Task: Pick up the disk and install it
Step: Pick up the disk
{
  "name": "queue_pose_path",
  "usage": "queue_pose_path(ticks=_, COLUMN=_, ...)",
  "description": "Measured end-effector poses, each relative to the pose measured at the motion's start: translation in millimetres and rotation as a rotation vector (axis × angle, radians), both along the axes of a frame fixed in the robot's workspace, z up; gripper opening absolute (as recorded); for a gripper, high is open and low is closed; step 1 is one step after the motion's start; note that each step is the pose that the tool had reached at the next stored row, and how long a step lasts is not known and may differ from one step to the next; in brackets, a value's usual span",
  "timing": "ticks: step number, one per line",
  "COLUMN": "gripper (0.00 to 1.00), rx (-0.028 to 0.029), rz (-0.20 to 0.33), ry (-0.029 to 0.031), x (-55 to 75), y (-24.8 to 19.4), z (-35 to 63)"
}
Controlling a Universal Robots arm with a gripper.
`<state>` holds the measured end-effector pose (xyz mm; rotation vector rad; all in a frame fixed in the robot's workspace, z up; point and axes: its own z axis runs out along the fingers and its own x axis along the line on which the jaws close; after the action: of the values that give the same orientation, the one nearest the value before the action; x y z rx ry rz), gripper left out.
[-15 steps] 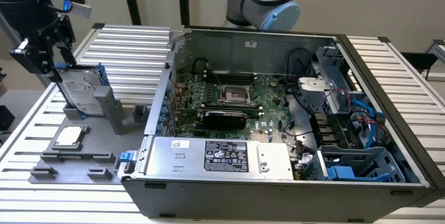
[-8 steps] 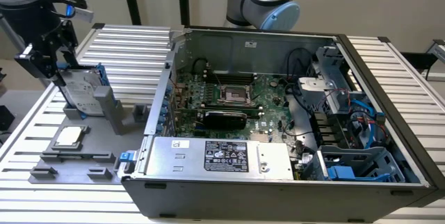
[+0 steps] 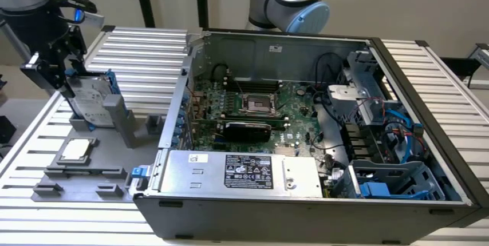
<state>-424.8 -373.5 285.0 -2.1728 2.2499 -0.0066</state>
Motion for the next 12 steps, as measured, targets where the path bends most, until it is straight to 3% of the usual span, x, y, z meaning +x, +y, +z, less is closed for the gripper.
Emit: queue_pose_path(ticks=12, gripper=0.65, rx=0.0001, rz=0.003, ry=-0.0001, x=-3.0, y=-0.8, z=-2.7)
